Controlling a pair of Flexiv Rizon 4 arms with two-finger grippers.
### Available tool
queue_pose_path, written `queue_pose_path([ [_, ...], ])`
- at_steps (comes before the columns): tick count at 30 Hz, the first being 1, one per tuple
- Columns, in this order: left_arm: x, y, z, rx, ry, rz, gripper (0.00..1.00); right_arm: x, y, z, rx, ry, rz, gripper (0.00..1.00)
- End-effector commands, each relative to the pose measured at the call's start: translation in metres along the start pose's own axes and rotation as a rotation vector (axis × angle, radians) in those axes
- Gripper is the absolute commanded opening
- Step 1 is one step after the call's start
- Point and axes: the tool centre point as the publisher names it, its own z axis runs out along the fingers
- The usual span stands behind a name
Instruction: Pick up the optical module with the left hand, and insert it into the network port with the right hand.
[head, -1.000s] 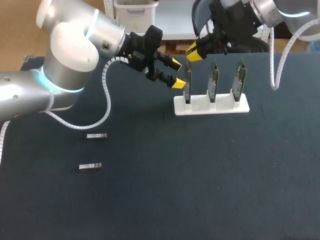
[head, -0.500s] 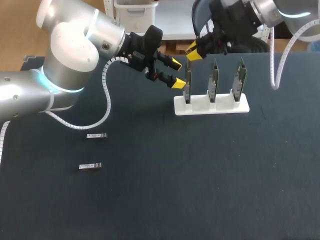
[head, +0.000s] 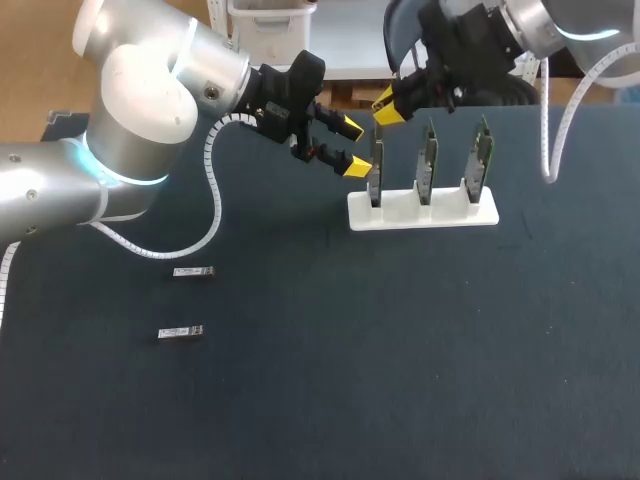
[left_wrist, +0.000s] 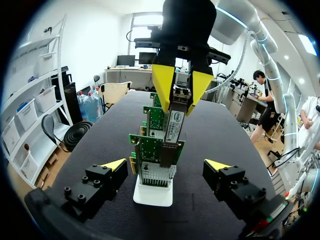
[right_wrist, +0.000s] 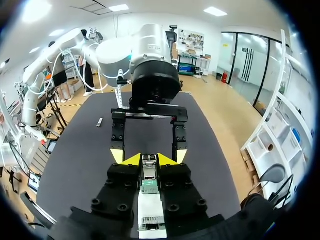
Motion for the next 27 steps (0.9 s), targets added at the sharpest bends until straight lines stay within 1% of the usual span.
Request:
queue_pose_path([
  [1, -0.001, 0.002, 0.001, 0.005, 0.005, -0.001, 1.0, 0.002, 0.002, 0.002, 0.005, 0.003, 0.003, 0.0],
  [15, -0.001, 0.002, 0.001, 0.005, 0.005, -0.001, 1.0, 0.006, 0.002, 0.005, 0.002, 0.012, 0.019, 0.0],
  [16, -0.001, 0.002, 0.001, 0.005, 0.005, -0.001, 1.0, 0.007, 0.002, 0.005, 0.005, 0.013, 0.024, 0.48],
  [17, -0.001, 0.002, 0.001, 0.005, 0.005, -0.001, 1.0, 0.006, 0.002, 0.005, 0.01, 0.011, 0.027, 1.0],
  [27, -0.001, 0.002, 0.001, 0.005, 0.005, -0.001, 1.0, -0.003, 0.001, -0.007, -0.013, -0.054, 0.054, 1.0],
])
